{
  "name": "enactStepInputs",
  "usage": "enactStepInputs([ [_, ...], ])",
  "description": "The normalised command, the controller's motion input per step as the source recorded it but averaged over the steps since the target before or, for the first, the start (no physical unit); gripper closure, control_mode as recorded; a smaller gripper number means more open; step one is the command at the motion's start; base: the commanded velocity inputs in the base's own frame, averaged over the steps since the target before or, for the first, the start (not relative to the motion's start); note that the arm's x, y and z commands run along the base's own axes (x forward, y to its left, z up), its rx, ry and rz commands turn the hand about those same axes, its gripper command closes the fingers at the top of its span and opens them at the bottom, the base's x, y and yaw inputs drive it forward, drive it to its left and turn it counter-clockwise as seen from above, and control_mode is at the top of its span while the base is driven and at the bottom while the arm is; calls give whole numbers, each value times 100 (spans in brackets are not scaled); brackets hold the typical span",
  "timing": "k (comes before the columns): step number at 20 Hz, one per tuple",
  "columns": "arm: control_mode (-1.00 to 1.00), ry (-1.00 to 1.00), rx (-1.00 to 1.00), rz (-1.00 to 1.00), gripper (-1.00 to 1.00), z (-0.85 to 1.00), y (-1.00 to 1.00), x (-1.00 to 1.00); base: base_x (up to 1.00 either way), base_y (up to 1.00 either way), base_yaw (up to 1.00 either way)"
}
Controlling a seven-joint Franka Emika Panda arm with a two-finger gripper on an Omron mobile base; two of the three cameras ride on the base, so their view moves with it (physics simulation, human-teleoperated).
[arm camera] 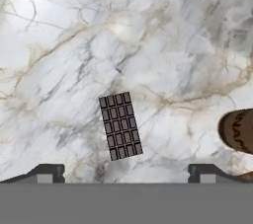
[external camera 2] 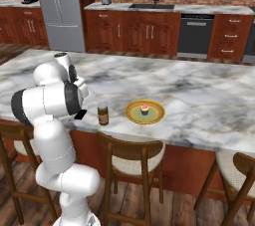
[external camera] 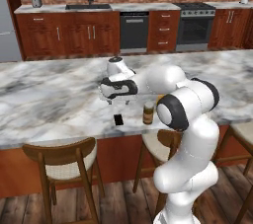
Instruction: Take the cinnamon bottle from the cabinet and place it on the dining table, next to the plate with the cupcake. Then take the chocolate from the dining counter and place it on the cupcake plate.
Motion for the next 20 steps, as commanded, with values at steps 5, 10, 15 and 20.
enactStepInputs([
  [5,-100,5,0,25,-100,-58,34,67,0,0,0],
  [10,-100,0,-20,9,-100,-64,55,29,0,0,0],
  [15,-100,0,-10,0,-100,-16,3,-22,0,0,0],
  [20,-100,0,0,0,-100,-18,-18,-18,0,0,0],
])
